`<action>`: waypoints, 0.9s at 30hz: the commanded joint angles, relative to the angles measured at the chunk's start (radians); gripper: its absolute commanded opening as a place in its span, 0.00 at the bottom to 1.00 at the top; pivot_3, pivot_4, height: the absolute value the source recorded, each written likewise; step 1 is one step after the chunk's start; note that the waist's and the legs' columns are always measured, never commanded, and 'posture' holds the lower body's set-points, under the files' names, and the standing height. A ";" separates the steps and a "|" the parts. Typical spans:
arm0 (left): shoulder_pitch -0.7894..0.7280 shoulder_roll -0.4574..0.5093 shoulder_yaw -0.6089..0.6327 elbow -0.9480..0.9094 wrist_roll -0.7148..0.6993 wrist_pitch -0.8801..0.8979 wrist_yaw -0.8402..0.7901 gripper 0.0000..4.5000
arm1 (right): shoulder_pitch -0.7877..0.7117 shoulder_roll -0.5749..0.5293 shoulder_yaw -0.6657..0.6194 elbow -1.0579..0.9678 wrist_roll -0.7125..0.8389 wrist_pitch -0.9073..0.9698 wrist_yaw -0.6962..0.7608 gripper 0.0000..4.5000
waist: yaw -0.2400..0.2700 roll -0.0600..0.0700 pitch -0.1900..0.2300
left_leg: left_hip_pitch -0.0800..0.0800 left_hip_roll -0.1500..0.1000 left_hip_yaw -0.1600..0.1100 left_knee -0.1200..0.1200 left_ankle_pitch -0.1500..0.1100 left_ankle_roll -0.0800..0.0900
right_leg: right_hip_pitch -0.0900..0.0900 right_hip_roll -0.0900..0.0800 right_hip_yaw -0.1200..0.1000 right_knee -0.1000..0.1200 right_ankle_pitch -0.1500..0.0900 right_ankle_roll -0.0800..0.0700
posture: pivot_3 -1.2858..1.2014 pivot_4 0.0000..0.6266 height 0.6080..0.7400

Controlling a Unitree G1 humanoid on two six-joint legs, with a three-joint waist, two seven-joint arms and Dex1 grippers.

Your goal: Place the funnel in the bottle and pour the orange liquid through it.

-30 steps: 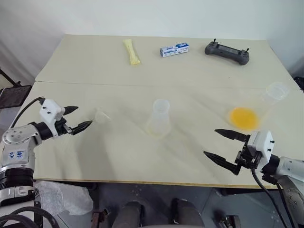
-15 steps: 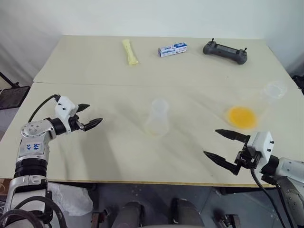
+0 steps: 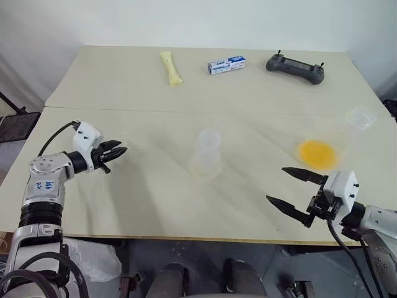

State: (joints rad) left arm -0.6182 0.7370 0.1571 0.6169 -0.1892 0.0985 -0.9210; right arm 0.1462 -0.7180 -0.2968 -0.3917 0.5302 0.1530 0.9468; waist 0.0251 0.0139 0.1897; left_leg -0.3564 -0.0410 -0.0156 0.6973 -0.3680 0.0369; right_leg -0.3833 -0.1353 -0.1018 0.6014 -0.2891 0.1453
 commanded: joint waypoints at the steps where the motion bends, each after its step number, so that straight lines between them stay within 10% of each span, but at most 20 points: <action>1: -0.032 0.049 0.035 -0.074 -0.040 0.051 -0.026 0.01 | 0.000 -0.008 -0.044 -0.012 0.012 -0.022 0.009 1.00 | -0.001 0.000 0.000 | 0.000 0.000 0.000 0.000 0.000 0.000 | 0.000 0.000 0.000 0.000 0.000 0.000 | 0.52 0.24 1.00; 15: -0.206 0.062 0.026 -0.245 -0.185 0.461 -0.060 0.01 | -0.021 -0.013 -0.054 0.012 0.004 -0.024 0.031 1.00 | -0.001 -0.001 0.000 | -0.001 0.000 -0.001 0.001 0.000 0.000 | 0.000 0.000 0.000 0.001 0.000 0.000 | 0.52 0.24 1.00; 27: -0.526 0.054 -0.162 -0.046 -0.248 0.805 -0.421 0.01 | -0.027 -0.020 -0.066 0.001 0.034 -0.024 0.058 1.00 | -0.002 -0.002 0.001 | -0.002 0.000 0.000 0.002 0.000 0.000 | -0.001 0.002 0.000 0.001 0.000 0.000 | 0.52 0.24 1.00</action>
State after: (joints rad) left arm -1.1033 0.7735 0.0106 0.5490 -0.4349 0.8922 -1.2855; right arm 0.1250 -0.7234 -0.3371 -0.3690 0.5384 0.1368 0.9894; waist 0.0234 0.0122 0.1907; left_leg -0.3586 -0.0413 -0.0157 0.6990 -0.3677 0.0373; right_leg -0.3845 -0.1337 -0.1013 0.6029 -0.2891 0.1454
